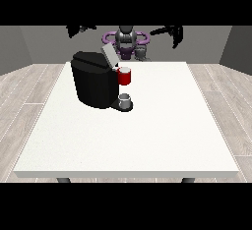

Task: Insert the coffee pod into the coffee machine and close the lid

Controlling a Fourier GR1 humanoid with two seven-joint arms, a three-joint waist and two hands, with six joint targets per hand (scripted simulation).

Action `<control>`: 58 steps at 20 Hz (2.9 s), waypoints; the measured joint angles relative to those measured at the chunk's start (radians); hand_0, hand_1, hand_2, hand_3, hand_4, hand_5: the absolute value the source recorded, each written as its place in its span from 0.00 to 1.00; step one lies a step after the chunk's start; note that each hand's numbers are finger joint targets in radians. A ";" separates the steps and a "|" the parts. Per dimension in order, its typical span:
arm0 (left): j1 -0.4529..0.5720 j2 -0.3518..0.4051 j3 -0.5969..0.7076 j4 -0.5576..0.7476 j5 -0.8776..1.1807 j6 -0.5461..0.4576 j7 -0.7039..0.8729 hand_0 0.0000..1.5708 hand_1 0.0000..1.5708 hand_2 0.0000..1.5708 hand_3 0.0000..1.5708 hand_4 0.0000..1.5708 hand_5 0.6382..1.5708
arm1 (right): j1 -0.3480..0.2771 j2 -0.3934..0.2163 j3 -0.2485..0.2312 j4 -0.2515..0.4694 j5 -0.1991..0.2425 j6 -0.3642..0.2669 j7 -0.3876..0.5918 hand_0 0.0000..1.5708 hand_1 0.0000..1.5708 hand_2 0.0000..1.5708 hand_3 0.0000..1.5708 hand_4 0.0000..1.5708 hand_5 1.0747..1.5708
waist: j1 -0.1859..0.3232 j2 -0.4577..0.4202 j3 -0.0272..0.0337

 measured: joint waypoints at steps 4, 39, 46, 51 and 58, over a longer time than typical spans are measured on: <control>0.043 -0.046 -0.002 -0.042 0.039 0.000 0.005 0.00 0.00 0.00 0.00 0.00 1.00 | -0.036 -0.011 0.012 -0.026 -0.012 0.034 0.022 0.00 0.00 0.00 0.00 0.00 1.00 | 0.032 0.010 0.0001; 0.386 -0.062 -0.177 -0.657 0.305 0.027 0.189 0.00 0.00 0.00 0.00 0.00 1.00 | -0.386 -0.021 -0.003 0.265 0.045 0.120 -0.018 0.00 0.00 0.00 0.00 0.00 1.00 | 0.116 0.249 0.0003; 0.391 -0.031 -0.172 -0.691 0.337 0.025 0.180 0.00 0.00 0.00 0.00 0.00 1.00 | -0.469 -0.017 -0.009 0.324 0.074 0.103 -0.043 0.00 0.00 0.00 0.00 0.00 1.00 | 0.118 0.288 -0.0022; 0.390 -0.024 -0.185 -0.714 0.331 0.042 0.191 0.00 0.00 0.00 0.00 0.00 1.00 | -0.502 -0.017 -0.012 0.353 0.085 0.104 -0.064 0.00 0.00 0.00 0.00 0.00 1.00 | 0.121 0.302 -0.0045; 0.391 -0.010 -0.178 -0.681 0.333 0.058 0.150 0.00 0.00 0.00 0.00 0.00 1.00 | -0.556 -0.006 -0.003 0.372 0.098 0.111 -0.077 0.00 0.00 0.00 0.00 0.00 1.00 | 0.107 0.321 -0.0024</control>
